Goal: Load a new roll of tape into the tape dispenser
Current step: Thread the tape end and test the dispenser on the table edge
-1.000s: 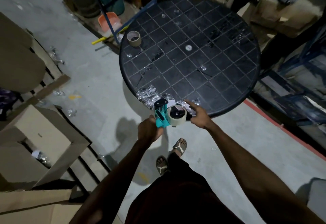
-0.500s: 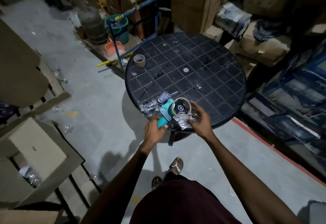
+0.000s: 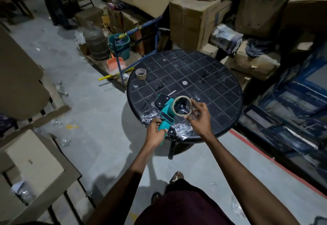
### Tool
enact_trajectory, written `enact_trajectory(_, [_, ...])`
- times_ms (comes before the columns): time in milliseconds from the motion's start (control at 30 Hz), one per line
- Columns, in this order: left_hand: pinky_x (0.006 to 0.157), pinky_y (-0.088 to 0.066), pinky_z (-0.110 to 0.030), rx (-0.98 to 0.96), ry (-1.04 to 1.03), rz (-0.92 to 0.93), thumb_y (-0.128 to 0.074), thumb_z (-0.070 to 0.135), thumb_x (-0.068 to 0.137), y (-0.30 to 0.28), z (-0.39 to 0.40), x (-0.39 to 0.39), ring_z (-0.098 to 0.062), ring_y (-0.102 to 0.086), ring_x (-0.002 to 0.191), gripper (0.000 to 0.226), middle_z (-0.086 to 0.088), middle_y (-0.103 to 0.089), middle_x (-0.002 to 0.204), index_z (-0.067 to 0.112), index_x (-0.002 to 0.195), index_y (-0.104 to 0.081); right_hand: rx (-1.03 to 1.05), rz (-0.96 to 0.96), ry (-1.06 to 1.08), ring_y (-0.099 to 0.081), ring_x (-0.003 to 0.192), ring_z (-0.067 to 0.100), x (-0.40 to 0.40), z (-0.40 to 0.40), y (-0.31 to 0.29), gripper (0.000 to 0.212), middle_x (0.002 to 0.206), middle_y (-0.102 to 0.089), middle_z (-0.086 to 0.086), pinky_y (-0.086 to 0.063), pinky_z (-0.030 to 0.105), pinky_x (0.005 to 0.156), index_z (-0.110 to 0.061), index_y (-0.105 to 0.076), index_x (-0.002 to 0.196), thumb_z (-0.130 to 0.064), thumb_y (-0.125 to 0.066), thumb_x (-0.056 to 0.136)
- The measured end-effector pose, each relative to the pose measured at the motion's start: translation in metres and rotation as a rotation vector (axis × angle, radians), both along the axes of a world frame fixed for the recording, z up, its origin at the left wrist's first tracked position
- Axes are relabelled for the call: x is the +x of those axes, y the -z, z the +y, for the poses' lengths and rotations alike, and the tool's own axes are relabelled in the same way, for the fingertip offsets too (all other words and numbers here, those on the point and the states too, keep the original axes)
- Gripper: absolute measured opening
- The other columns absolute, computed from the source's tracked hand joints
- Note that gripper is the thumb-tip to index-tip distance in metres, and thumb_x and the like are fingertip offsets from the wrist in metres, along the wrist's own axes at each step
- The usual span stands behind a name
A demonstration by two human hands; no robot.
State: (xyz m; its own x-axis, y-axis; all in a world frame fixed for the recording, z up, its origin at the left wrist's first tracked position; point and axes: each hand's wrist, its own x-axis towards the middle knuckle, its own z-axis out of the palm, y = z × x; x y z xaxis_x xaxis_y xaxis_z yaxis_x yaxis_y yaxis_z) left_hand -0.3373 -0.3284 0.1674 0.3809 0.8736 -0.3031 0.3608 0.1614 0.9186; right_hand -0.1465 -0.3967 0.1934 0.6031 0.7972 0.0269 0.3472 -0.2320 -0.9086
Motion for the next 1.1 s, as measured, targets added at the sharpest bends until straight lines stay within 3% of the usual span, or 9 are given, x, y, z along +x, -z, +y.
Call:
enact_trajectory(100, [0.068,-0.050,-0.017,-0.036,0.013,-0.033,-0.065,-0.007,0.085,-0.005,0.007,0.002,-0.011,-0.062,0.090,0.035,-0.005,-0.061,0.107,0.012,0.111,-0.051,0.012,-0.011,0.002,-0.053,0.118,0.010,0.002,0.006,-0.006,0.080,0.122,-0.046,-0.015,-0.050,0.035,0.107,-0.025,-0.052,0.145,-0.001,-0.083,0.075])
enact_trajectory(267, [0.075,-0.055,-0.025,-0.031,0.028,-0.060,-0.070,-0.002,0.083,-0.008,0.030,0.013,-0.017,-0.066,0.095,0.036,-0.007,-0.064,0.108,0.011,0.111,-0.052,0.027,-0.136,0.008,-0.053,0.125,0.010,0.008,0.025,-0.018,0.080,0.146,-0.049,-0.002,-0.047,0.030,0.107,-0.024,-0.047,0.148,0.001,-0.079,0.079])
enact_trajectory(433, [0.078,-0.057,-0.030,0.046,0.077,-0.019,-0.071,-0.001,0.082,-0.016,0.069,0.031,-0.018,-0.066,0.093,0.034,-0.005,-0.065,0.102,0.010,0.109,-0.052,0.071,-0.176,0.014,-0.058,0.116,0.007,0.023,0.057,-0.017,0.078,0.136,-0.058,0.001,-0.051,0.027,0.101,-0.021,-0.047,0.148,0.003,-0.076,0.080])
enact_trajectory(600, [0.067,-0.048,-0.012,0.149,0.073,0.071,-0.071,-0.002,0.081,-0.021,0.121,0.054,-0.007,-0.061,0.082,0.032,0.003,-0.062,0.093,0.008,0.106,-0.054,0.069,-0.184,0.039,-0.059,0.119,0.015,0.045,0.108,-0.001,0.080,0.134,-0.057,0.000,-0.052,0.045,0.103,-0.025,-0.044,0.150,-0.002,-0.077,0.081])
enact_trajectory(700, [0.074,-0.051,-0.021,0.158,0.097,0.111,-0.073,0.000,0.082,-0.022,0.153,0.066,-0.011,-0.063,0.085,0.033,0.005,-0.061,0.093,0.015,0.102,-0.051,0.074,-0.170,0.053,-0.058,0.122,0.019,0.058,0.139,0.010,0.080,0.137,-0.056,0.000,-0.051,0.051,0.103,-0.030,-0.041,0.151,-0.007,-0.076,0.082])
enact_trajectory(767, [0.075,-0.054,-0.024,0.165,0.131,0.153,-0.075,0.002,0.080,-0.017,0.176,0.073,-0.014,-0.066,0.088,0.034,0.002,-0.065,0.095,0.015,0.100,-0.052,0.058,-0.156,0.051,-0.058,0.122,0.018,0.066,0.157,0.020,0.081,0.137,-0.055,0.000,-0.051,0.051,0.103,-0.030,-0.040,0.152,-0.008,-0.076,0.082])
enact_trajectory(900, [0.063,-0.050,-0.010,0.148,0.172,0.233,-0.079,0.002,0.076,-0.003,0.211,0.086,-0.006,-0.064,0.081,0.036,0.001,-0.066,0.096,0.012,0.101,-0.055,-0.022,-0.046,0.029,-0.056,0.126,0.016,0.085,0.184,0.038,0.088,0.141,-0.051,-0.002,-0.051,0.051,0.104,-0.037,-0.037,0.152,-0.008,-0.080,0.080])
enact_trajectory(1033, [0.074,-0.056,-0.020,0.077,0.256,0.220,-0.082,0.005,0.075,0.019,0.238,0.111,-0.010,-0.067,0.086,0.039,0.003,-0.066,0.097,0.016,0.100,-0.055,-0.030,-0.037,-0.005,-0.054,0.124,0.016,0.109,0.209,0.048,0.101,0.135,-0.049,-0.006,-0.052,0.043,0.104,-0.030,-0.038,0.152,-0.030,-0.093,0.067])
enact_trajectory(1100, [0.074,-0.053,-0.018,0.057,0.285,0.225,-0.082,0.005,0.076,0.026,0.247,0.128,-0.010,-0.066,0.087,0.038,0.002,-0.066,0.099,0.015,0.101,-0.055,-0.048,-0.065,0.057,-0.053,0.123,0.015,0.117,0.218,0.051,0.100,0.134,-0.049,-0.006,-0.050,0.043,0.105,-0.021,-0.039,0.152,-0.028,-0.093,0.068])
